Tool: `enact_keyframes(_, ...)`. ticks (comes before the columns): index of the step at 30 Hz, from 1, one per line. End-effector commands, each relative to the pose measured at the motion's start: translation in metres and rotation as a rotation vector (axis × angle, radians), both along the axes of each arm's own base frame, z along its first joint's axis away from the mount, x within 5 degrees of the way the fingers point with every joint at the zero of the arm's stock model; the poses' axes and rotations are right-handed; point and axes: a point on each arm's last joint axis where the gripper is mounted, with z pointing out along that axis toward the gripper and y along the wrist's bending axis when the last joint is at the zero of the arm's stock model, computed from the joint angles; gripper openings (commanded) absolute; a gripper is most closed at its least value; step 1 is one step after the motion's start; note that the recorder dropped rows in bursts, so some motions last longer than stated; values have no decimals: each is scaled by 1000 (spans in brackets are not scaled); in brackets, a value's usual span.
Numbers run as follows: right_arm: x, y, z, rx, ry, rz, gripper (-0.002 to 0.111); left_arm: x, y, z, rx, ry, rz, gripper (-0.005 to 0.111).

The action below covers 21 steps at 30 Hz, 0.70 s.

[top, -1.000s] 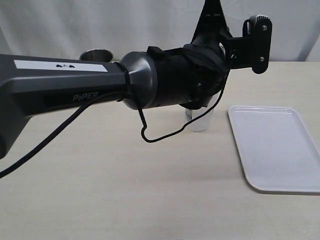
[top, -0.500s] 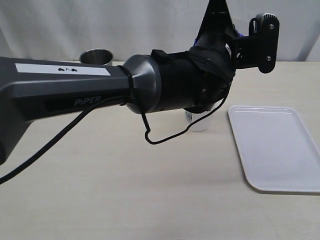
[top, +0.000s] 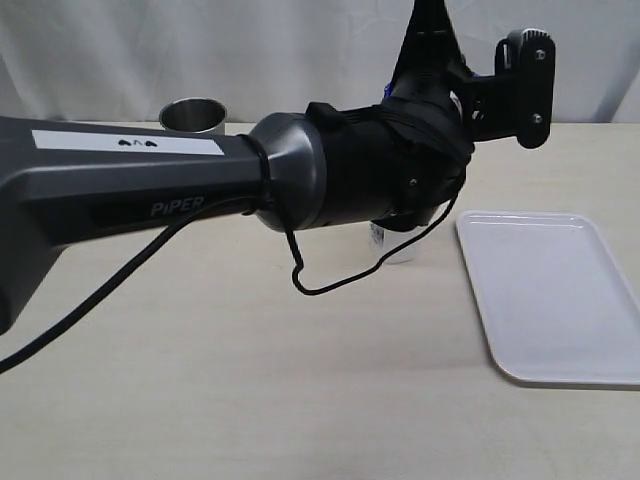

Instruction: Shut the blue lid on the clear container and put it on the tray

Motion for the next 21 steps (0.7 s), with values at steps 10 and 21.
enact_keyframes(10, 0, -1, 0, -6, -5, -7, 4, -11, 3, 13, -87, 110, 6, 0)
enact_keyframes(21, 0, -1, 0, -6, -5, -7, 4, -17, 8, -18, -23, 191, -8, 0)
